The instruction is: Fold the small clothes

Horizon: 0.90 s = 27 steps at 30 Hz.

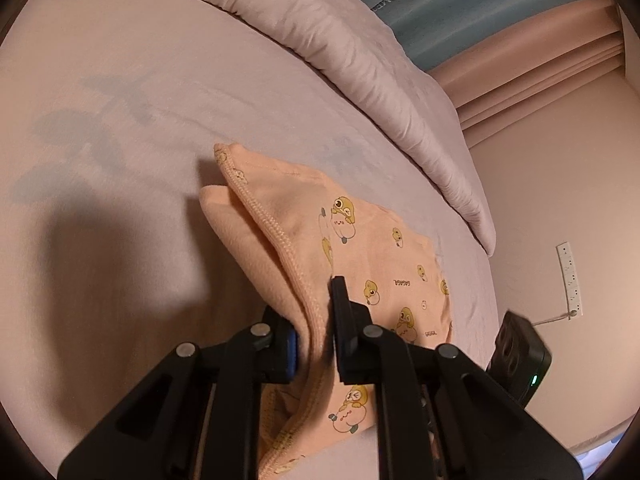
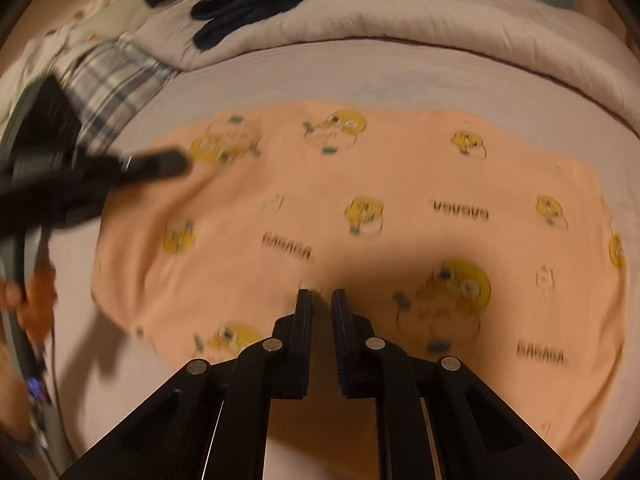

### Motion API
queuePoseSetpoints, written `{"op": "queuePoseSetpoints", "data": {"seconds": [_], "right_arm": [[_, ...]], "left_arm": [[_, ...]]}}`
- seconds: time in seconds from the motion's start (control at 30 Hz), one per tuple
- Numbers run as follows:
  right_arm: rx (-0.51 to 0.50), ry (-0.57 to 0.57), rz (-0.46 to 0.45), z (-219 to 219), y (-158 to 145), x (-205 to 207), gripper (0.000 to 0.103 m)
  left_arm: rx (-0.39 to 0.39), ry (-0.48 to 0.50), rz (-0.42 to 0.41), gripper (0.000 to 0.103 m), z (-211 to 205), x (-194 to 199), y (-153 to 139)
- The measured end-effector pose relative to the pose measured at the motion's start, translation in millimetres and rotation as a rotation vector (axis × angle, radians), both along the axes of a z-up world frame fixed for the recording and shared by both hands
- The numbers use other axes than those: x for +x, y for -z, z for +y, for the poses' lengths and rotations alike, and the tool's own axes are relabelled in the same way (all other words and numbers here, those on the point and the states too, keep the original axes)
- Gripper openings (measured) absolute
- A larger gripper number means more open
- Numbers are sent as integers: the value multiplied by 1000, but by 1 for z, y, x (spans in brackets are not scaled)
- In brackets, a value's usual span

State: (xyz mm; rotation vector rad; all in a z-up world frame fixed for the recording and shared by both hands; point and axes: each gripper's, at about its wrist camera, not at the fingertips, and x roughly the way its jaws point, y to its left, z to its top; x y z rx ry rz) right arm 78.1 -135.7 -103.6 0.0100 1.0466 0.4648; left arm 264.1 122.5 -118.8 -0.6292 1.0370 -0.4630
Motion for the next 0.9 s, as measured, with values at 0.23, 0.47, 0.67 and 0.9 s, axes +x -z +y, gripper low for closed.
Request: {"op": "queuePoseSetpoints", "data": {"seconds": [0.23, 0.47, 0.67, 0.9], "right_arm": [[297, 83, 99, -49, -11, 20, 14], [770, 371, 178, -155, 10, 41, 35], [1060, 447, 240, -202, 33, 46, 43], [1108, 477, 283, -221, 38, 46, 54]], "left_arm": [[47, 23, -41, 11, -26, -2, -28], [134, 165, -105, 13, -105, 0, -56], [237, 324, -90, 14, -197, 1, -40], [201, 483, -50, 36, -257, 1, -17]]}}
